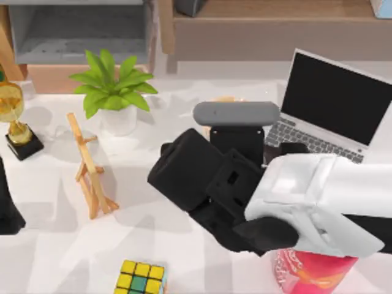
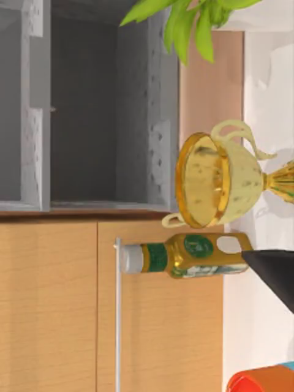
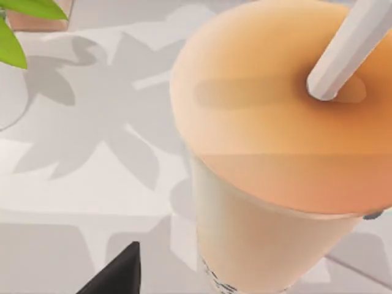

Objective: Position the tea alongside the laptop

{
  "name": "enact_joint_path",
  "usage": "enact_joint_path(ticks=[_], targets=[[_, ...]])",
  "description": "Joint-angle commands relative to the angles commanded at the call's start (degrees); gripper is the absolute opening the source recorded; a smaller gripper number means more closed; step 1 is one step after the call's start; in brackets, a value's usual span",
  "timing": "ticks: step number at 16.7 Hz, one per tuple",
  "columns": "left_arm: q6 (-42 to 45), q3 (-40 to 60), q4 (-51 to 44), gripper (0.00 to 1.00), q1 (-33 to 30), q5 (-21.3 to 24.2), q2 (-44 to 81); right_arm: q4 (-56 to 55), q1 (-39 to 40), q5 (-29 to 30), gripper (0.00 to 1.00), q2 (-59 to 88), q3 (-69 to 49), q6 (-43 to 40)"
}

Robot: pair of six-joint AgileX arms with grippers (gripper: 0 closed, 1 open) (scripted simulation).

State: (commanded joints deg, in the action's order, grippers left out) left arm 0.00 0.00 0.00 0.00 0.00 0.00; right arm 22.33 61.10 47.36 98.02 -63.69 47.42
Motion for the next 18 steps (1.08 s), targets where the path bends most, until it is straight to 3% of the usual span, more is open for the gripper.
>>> enact_joint_path(ticks=[8,13,18], targets=[[0.00,0.00,0.00,1.00,0.00,0.00,0.00,-15.44,-7.97,-4.65,1.00,9.19,-0.28,-8.90],[0.00,0.00,0.00,1.00,0.00,0.00,0.00,-16.21,-8.52,-5.00,1.00,9.74,-0.29,-9.45],[0.00,0.00,0.00,1.00,0.00,0.00,0.00,-16.21,-8.52,-5.00,0.62,9.74,-0.29,-9.45]])
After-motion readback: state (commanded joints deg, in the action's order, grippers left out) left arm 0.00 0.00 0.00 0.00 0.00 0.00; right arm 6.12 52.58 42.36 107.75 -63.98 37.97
